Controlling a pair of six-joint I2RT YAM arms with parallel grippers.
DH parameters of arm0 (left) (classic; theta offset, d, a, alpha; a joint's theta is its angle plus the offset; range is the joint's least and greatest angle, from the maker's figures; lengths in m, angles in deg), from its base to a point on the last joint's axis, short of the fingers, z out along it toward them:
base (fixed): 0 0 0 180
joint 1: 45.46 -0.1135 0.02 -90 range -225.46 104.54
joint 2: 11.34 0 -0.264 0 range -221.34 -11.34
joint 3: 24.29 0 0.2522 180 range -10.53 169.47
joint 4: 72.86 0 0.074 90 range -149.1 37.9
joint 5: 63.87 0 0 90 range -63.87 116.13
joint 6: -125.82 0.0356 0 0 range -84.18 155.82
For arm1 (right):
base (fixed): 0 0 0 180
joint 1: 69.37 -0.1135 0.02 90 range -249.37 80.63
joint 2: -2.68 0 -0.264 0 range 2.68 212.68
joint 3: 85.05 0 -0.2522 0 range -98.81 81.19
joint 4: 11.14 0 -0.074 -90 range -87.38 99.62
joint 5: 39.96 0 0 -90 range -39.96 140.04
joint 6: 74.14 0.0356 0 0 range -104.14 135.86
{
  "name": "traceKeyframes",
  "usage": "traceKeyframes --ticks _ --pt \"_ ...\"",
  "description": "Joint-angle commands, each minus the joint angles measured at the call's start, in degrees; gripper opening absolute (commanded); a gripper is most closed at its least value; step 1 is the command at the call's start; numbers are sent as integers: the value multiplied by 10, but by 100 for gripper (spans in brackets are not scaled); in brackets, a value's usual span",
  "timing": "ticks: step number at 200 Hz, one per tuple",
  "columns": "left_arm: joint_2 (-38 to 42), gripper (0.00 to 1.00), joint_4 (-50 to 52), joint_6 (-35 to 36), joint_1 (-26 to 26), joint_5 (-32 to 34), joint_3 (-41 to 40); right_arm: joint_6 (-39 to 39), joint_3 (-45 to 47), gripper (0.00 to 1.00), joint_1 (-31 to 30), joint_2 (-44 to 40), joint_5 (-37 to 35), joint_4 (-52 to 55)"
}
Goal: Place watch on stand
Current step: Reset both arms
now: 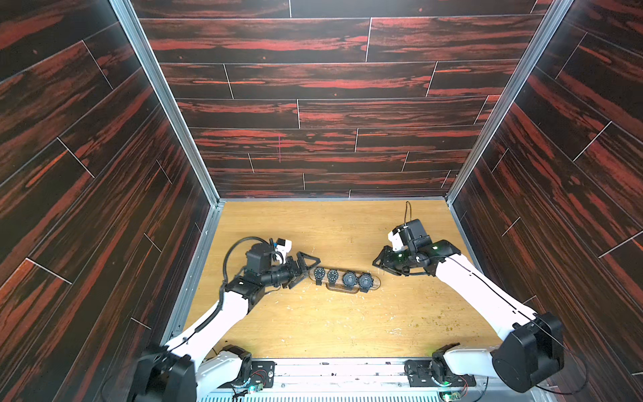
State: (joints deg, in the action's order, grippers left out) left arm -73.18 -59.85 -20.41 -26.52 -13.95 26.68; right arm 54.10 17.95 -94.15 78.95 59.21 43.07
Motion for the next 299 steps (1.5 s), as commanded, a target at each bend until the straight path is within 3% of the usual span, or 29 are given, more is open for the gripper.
traceKeyframes --ticks 1,42,61,81,85,89,91,107,128,139,162,185,200,228,255,267,299 --pt "43 100 156 68 0 47 52 -30 9 36 7 -25 -39 25" --pt "105 100 300 139 -3 170 129 -78 18 40 19 -78 -106 41" --pt "123 100 373 177 -4 261 178 -102 23 45 24 -101 -133 40" --pt "145 100 395 203 -4 376 211 -123 31 68 29 -122 -169 31" --pt "149 100 396 206 -3 398 214 -128 33 76 30 -127 -175 28" --pt "153 100 399 211 -4 416 216 -132 37 95 31 -130 -181 23" --pt "156 100 399 214 -4 424 216 -134 38 97 32 -132 -183 21" --pt "167 100 383 239 -3 508 206 -145 53 98 35 -146 -212 -6" --pt "169 100 378 231 -3 689 175 -154 72 98 36 -156 -299 -48" --pt "179 100 290 289 -4 731 117 -191 91 98 35 -157 -328 -93" --pt "209 100 64 467 -3 735 -29 -251 134 98 37 -128 -376 -186" --pt "183 100 -125 469 -7 873 -147 -290 175 98 46 -65 -460 -286" --pt "124 100 -129 499 -23 866 -150 -354 243 98 61 -63 -451 -443" --pt "-12 100 -130 473 -54 850 -118 -418 355 98 118 -55 -410 -681" --pt "-140 100 -234 470 -94 813 -109 -405 389 98 170 25 -396 -779" --pt "-174 100 -193 471 -100 795 -66 -398 404 99 181 53 -400 -835" --pt "-246 100 -228 484 -130 720 -18 -421 431 98 194 69 -333 -955"
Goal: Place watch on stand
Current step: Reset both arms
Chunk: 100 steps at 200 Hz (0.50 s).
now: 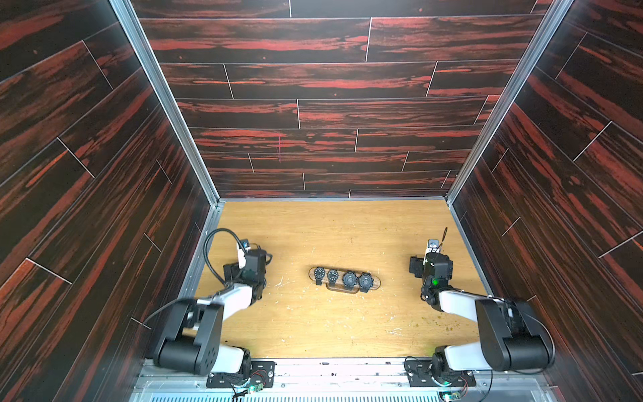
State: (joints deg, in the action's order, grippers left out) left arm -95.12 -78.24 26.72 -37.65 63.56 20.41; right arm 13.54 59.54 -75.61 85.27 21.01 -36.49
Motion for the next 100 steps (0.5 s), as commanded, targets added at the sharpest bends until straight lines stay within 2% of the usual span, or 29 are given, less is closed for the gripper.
traceKeyframes --ticks 1,8,18,30,36,43,51,65,78,89,100 --pt "-28 100 -41 13 -21 -58 47 -14 15 99 10 5 51 -159" --pt "-38 100 -34 19 -29 -73 59 2 26 98 22 3 93 -186" --pt "-45 100 -48 36 -36 -99 60 20 72 98 49 38 165 -306" --pt "-43 100 -92 48 -39 -109 38 42 115 98 67 99 142 -465" --pt "-46 100 -147 48 -42 -112 14 47 123 98 68 74 154 -430" --pt "-48 100 -209 46 -48 -112 -13 42 117 99 76 68 199 -402" --pt "-40 100 -210 34 -56 -124 -23 36 98 99 79 82 222 -395" --pt "-30 100 -212 21 -78 -173 -35 39 53 99 85 69 229 -282" --pt "-39 100 -266 20 -91 -212 -66 44 47 99 89 68 231 -273" --pt "-58 100 -349 19 -91 -206 -91 48 46 99 90 73 232 -280" --pt "-57 100 -339 21 -91 -207 -87 46 45 99 90 70 231 -273"
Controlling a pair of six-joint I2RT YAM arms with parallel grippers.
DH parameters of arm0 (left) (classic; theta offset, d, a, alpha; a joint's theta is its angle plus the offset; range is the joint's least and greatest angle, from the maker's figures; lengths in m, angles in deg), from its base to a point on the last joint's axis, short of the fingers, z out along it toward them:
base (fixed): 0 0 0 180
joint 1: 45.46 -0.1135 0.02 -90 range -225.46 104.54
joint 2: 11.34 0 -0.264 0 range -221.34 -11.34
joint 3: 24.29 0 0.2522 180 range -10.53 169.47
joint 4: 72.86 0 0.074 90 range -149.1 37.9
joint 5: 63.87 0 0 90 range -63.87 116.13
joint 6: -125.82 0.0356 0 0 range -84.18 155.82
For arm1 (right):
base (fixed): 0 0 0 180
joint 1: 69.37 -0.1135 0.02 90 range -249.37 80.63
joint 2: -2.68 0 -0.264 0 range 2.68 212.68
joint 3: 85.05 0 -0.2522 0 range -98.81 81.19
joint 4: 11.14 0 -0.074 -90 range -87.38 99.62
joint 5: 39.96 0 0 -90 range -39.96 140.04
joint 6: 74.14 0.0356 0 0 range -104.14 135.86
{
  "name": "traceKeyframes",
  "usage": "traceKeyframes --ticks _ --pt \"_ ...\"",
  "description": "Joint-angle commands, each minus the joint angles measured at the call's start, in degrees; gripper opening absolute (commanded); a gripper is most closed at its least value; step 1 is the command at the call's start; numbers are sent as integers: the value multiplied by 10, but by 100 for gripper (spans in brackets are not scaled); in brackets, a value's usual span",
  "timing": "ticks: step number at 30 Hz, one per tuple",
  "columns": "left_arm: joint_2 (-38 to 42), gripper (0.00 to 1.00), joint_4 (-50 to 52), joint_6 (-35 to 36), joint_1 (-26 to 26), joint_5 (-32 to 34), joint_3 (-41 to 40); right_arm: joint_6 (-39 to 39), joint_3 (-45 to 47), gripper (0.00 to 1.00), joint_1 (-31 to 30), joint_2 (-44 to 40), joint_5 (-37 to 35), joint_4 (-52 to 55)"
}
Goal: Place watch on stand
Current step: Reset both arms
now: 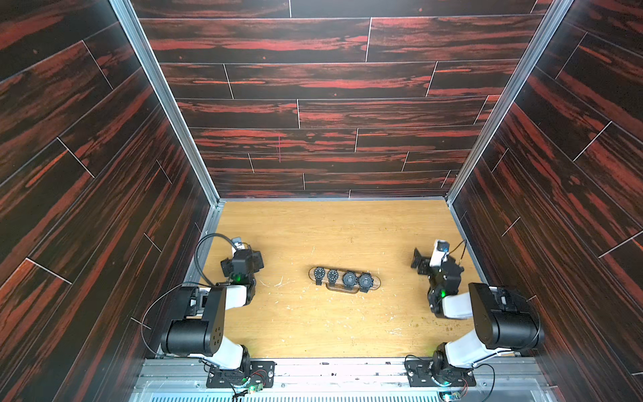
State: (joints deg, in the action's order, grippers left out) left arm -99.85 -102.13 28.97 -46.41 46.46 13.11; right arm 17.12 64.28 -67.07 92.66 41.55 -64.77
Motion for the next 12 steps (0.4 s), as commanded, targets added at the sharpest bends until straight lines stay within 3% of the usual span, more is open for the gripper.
traceKeyframes --ticks 1,3,7,9,12 --pt "-9 100 -95 -1 -4 -38 -12 11 -2 99 4 -4 27 8" --pt "6 100 -29 2 -4 -45 7 10 -2 99 5 -5 25 11" --pt "4 100 -37 1 -4 -43 6 11 -3 98 5 -2 27 8" --pt "1 100 -40 0 -4 -42 5 23 -16 99 23 -2 72 35" --pt "3 100 -37 1 -4 -43 6 26 -16 99 31 -2 80 34"
